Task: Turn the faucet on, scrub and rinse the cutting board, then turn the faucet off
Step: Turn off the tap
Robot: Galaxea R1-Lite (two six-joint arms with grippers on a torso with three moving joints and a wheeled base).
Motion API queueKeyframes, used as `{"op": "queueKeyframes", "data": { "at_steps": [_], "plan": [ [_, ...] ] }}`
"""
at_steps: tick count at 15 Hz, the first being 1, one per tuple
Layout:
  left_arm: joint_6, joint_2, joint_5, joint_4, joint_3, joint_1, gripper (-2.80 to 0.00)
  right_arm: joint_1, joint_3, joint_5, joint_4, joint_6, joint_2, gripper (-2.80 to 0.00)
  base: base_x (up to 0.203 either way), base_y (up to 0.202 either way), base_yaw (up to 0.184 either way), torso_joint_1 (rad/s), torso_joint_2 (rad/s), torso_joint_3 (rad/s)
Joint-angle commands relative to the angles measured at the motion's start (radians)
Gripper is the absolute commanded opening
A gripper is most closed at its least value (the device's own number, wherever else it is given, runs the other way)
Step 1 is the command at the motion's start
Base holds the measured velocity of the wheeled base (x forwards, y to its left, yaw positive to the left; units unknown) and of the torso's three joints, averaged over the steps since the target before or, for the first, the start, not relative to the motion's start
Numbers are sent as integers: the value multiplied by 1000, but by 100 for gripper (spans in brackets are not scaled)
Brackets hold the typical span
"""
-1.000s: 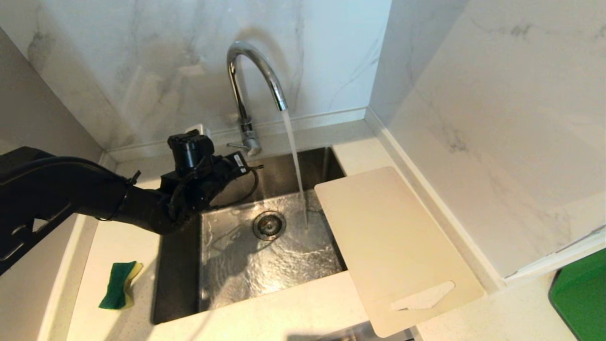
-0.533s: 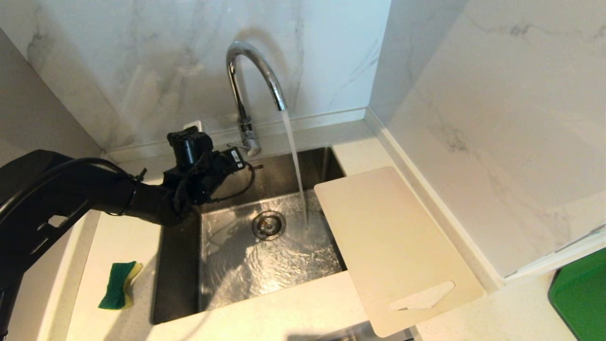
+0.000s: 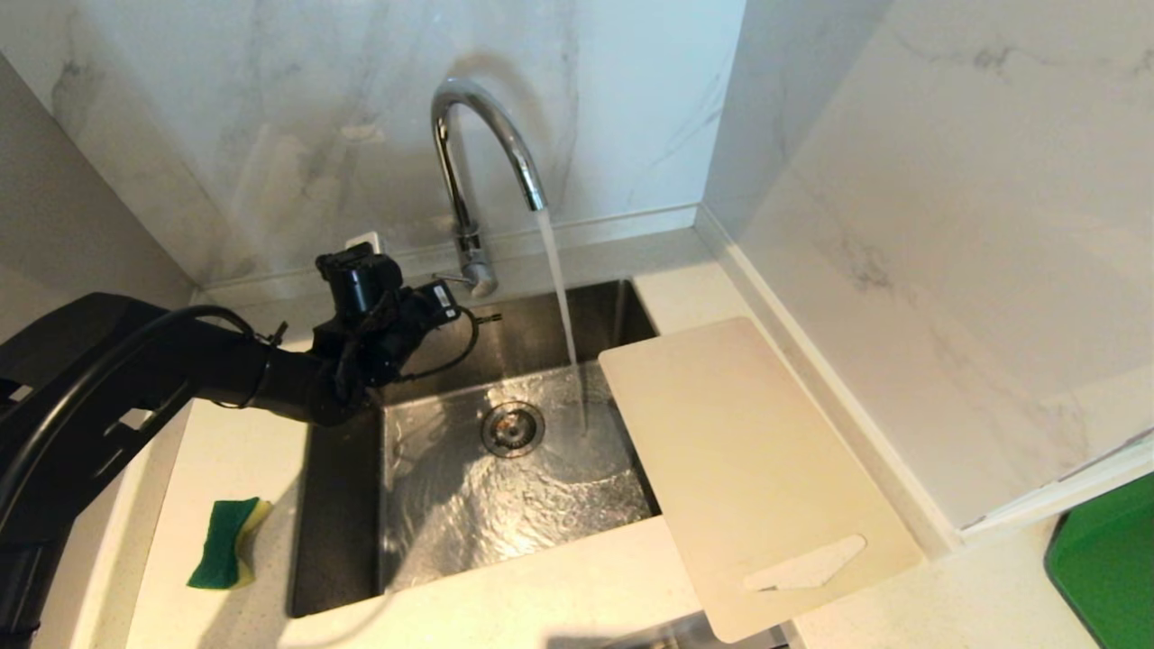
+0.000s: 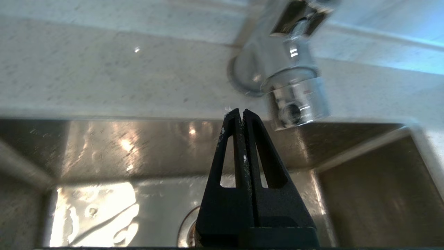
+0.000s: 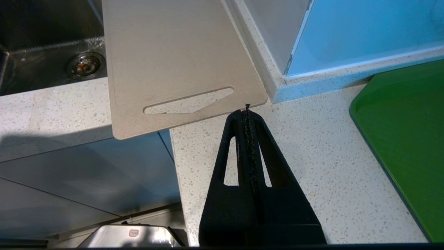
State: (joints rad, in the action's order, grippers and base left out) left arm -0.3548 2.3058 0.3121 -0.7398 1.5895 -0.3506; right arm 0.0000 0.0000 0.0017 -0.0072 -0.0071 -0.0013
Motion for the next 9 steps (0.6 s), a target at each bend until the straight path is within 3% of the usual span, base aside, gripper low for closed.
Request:
{"op": "queueKeyframes", "data": {
  "at_steps": [1, 9],
  "plan": [
    [5, 13, 2, -3, 17, 9, -280, 0, 2, 0, 0, -1, 1, -280, 0, 0, 0, 0, 0, 0],
    [28, -27, -11, 111, -90, -15, -280, 0, 0, 0, 0, -1, 1, -280, 0, 0, 0, 0, 0, 0]
  ]
}}
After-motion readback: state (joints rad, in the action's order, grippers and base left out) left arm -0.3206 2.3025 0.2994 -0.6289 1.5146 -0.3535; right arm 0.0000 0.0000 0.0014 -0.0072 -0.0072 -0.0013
